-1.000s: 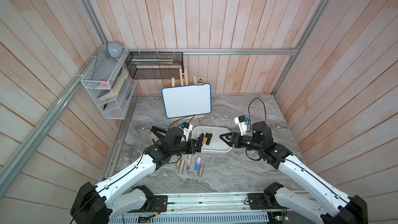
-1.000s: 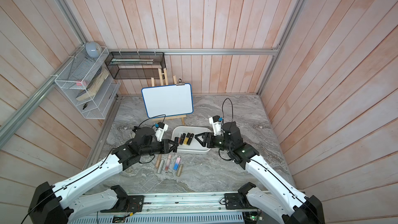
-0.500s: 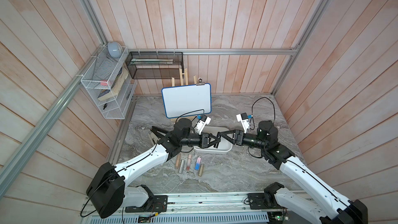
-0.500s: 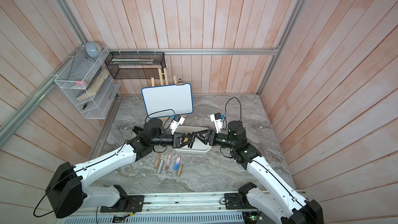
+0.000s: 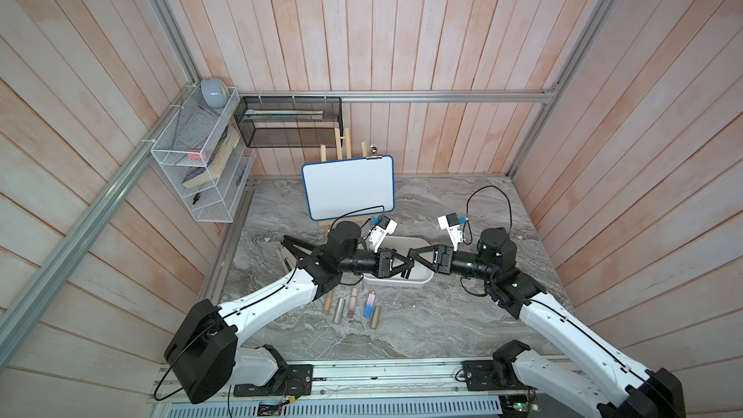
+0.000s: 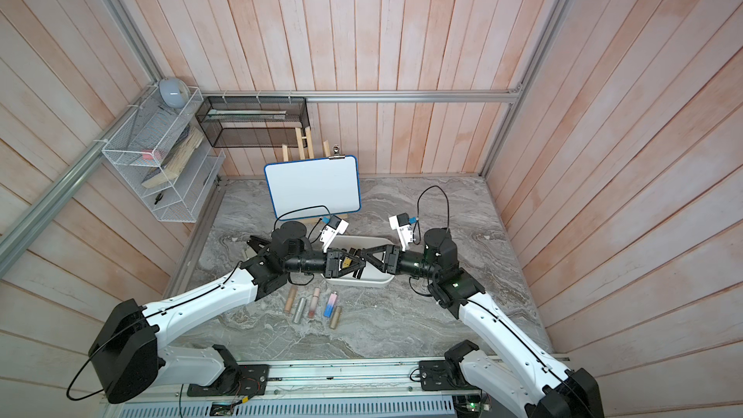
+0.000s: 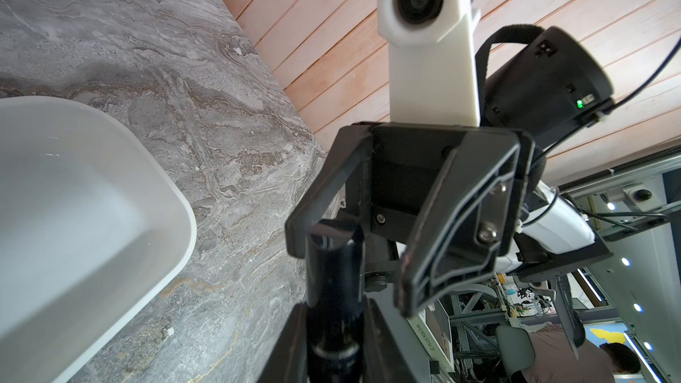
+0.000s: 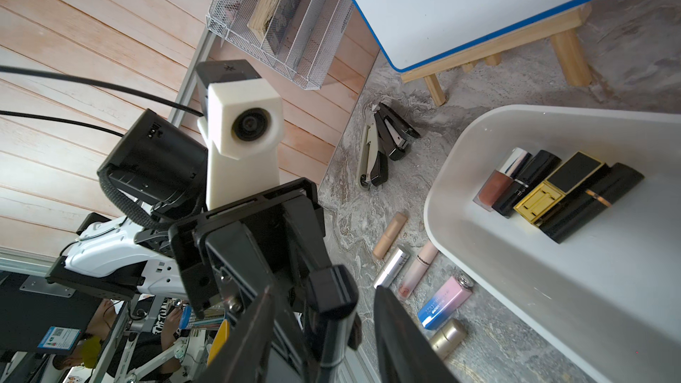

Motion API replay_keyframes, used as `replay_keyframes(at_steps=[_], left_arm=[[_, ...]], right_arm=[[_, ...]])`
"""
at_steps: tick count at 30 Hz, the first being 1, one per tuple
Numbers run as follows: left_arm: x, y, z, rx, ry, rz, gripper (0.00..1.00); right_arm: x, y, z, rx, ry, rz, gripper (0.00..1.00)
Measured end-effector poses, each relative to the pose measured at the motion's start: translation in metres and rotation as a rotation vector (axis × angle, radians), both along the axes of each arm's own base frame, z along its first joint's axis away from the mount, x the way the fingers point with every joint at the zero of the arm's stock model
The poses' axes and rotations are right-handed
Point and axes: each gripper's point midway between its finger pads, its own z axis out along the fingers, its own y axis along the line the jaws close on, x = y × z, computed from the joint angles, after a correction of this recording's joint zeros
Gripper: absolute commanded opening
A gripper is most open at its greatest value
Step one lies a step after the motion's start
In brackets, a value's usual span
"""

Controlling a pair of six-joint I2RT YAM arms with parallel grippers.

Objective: Put the lipstick into the storage box
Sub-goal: Place the lipstick in the storage box.

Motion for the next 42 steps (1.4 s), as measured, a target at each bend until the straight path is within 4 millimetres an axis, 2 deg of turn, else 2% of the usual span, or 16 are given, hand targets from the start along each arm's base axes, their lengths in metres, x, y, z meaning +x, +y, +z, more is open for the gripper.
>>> replay_keyframes(at_steps=[14,20,29,31,32,36,42], left_arm=[[0.000,0.000,0.001,-0.003,-0.006,-0.002,0.20],[0.000,0.000,0.001,-0.001,-0.012,-0.002,0.29],[0.001,0.001,0.000,0.001,-0.022,-0.003,0.57],[0.002,0.002,0.002,-0.001,-0.020,0.005,0.76],[0.003,0.004,0.003,-0.003,-0.026,0.008,1.00],[0.012,0.017,0.014,-0.008,-0.047,0.063,1.00],[0.027,0.054,0.033,0.017,-0.091,0.215,1.00]], right_arm=[[0.001,0.001,0.000,0.010,0.003,-0.005,0.23],[0.001,0.001,0.000,0.010,0.001,-0.005,0.20],[0.003,0.001,-0.001,0.005,-0.005,-0.018,0.19],[0.004,0.001,-0.002,-0.002,-0.008,-0.025,0.19],[0.005,0.000,-0.004,-0.009,-0.009,-0.029,0.19],[0.014,-0.002,-0.016,-0.069,0.010,-0.066,0.20],[0.037,-0.006,-0.028,-0.189,0.014,-0.134,0.20]])
